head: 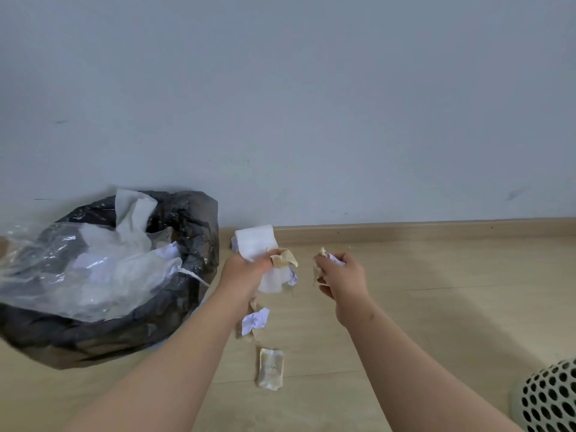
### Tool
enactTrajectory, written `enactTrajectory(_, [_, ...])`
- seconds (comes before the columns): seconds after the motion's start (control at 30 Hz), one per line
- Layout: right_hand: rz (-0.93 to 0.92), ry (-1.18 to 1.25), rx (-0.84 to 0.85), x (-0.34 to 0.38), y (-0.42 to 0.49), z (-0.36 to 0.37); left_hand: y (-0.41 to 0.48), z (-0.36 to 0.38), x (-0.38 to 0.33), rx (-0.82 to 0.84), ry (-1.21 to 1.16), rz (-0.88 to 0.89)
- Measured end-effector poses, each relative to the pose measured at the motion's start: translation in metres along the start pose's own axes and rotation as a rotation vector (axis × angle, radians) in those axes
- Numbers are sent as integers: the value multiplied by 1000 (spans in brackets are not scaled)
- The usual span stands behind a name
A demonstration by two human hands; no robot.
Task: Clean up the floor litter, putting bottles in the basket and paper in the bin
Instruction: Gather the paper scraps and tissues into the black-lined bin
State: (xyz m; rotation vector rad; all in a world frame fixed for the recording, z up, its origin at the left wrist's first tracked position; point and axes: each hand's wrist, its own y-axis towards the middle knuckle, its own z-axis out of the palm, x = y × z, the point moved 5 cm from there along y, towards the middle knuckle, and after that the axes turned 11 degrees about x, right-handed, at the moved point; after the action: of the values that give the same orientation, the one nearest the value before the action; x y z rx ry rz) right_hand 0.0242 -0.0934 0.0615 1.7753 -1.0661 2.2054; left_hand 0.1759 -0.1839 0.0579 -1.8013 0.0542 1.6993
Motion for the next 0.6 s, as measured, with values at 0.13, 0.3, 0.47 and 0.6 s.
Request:
enactTrajectory(0.13, [-45, 197, 9, 49, -1, 20, -12, -13, -39, -48, 11, 90])
enactTrajectory(0.3, [-42, 255, 153, 66, -21, 64, -40, -66, -90, -254, 68, 242])
enactTrajectory(0.47, [-64, 192, 311, 71, -35, 127, -52, -124, -109, -365, 150, 222])
enactTrajectory(0.6, [-54, 211, 429, 62, -35, 179, -60, -167, -105, -458, 267, 208])
